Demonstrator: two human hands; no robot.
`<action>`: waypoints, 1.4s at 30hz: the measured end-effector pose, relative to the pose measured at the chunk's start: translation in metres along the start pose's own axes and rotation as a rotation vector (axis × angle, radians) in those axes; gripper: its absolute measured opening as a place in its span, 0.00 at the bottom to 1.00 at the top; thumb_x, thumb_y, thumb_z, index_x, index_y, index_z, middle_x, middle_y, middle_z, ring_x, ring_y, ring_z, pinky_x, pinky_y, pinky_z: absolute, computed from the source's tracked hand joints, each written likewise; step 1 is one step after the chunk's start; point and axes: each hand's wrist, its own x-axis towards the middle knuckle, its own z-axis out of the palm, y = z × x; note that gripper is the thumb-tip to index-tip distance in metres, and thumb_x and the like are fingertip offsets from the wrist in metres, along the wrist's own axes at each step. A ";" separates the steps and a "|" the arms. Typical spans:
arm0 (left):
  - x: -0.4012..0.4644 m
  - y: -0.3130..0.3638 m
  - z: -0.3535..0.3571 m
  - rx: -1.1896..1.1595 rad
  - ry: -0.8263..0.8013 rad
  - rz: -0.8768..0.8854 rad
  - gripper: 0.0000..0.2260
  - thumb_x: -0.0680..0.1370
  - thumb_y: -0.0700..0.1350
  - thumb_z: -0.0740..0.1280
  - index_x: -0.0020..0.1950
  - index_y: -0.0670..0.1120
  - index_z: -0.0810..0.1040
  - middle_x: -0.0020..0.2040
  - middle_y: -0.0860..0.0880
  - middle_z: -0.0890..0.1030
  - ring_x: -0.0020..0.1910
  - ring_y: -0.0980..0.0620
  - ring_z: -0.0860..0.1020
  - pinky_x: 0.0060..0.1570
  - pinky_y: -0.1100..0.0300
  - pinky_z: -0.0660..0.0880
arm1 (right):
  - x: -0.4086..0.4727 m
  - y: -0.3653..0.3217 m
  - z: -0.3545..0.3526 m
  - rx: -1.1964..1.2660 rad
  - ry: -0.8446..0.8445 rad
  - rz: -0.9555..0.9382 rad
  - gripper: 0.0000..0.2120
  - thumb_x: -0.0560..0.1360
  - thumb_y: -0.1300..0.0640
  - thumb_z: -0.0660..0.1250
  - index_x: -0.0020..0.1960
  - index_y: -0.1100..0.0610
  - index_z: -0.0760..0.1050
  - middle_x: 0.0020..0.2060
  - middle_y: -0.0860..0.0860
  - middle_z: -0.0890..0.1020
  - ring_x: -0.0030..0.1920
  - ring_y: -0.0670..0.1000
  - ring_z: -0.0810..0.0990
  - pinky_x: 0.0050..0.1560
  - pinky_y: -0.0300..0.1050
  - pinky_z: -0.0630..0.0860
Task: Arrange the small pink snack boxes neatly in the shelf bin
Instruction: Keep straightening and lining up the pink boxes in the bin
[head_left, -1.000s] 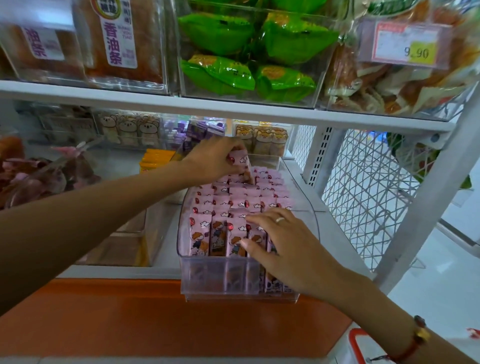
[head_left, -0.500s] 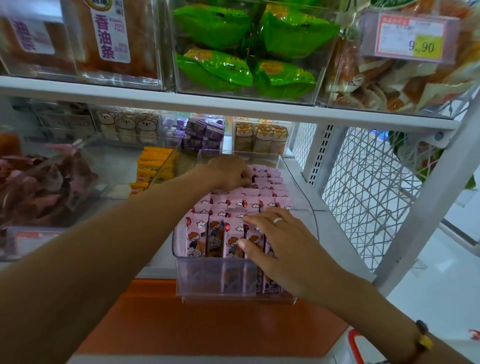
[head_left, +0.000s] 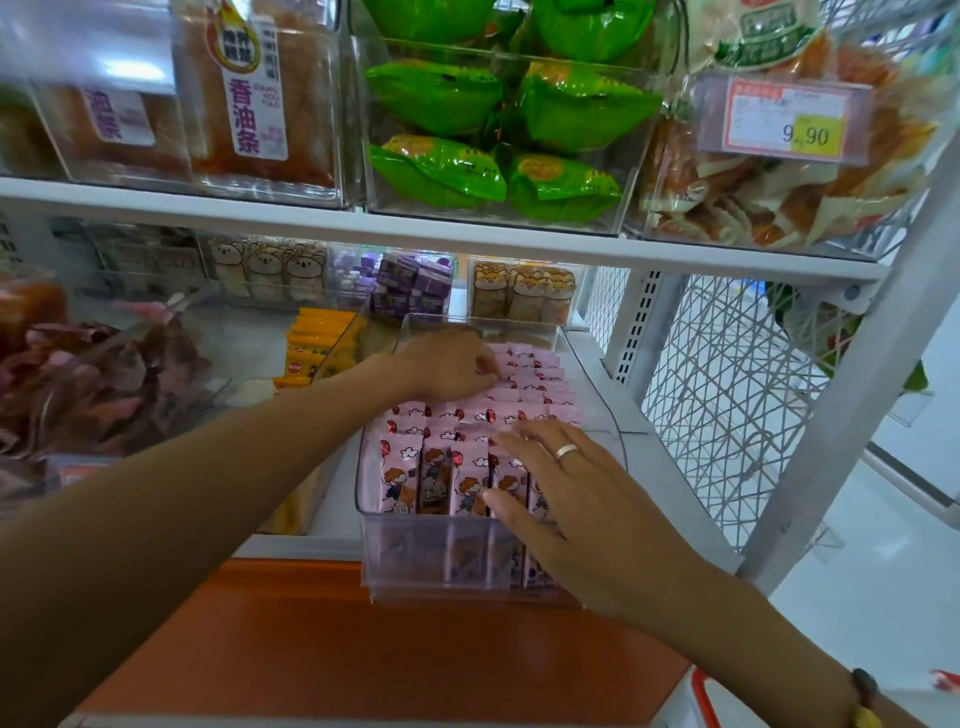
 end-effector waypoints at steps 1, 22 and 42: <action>0.001 0.001 -0.001 -0.009 0.012 -0.009 0.13 0.81 0.49 0.62 0.61 0.48 0.79 0.60 0.49 0.80 0.49 0.59 0.72 0.45 0.69 0.65 | -0.001 0.001 0.000 -0.016 -0.032 0.005 0.28 0.78 0.36 0.43 0.75 0.44 0.55 0.74 0.43 0.58 0.74 0.43 0.52 0.71 0.40 0.48; -0.035 0.049 -0.020 -0.780 0.938 -0.409 0.09 0.83 0.47 0.57 0.58 0.44 0.72 0.50 0.45 0.81 0.49 0.44 0.81 0.48 0.46 0.79 | 0.002 0.005 0.000 -0.036 -0.079 0.010 0.27 0.78 0.37 0.47 0.73 0.45 0.61 0.72 0.43 0.63 0.72 0.44 0.58 0.72 0.44 0.57; -0.147 0.074 0.003 -1.057 0.557 -0.220 0.12 0.77 0.47 0.66 0.58 0.60 0.73 0.54 0.62 0.77 0.51 0.69 0.76 0.42 0.71 0.75 | 0.028 -0.025 -0.005 1.343 0.063 0.445 0.10 0.77 0.52 0.66 0.57 0.51 0.76 0.45 0.48 0.84 0.50 0.48 0.82 0.44 0.41 0.70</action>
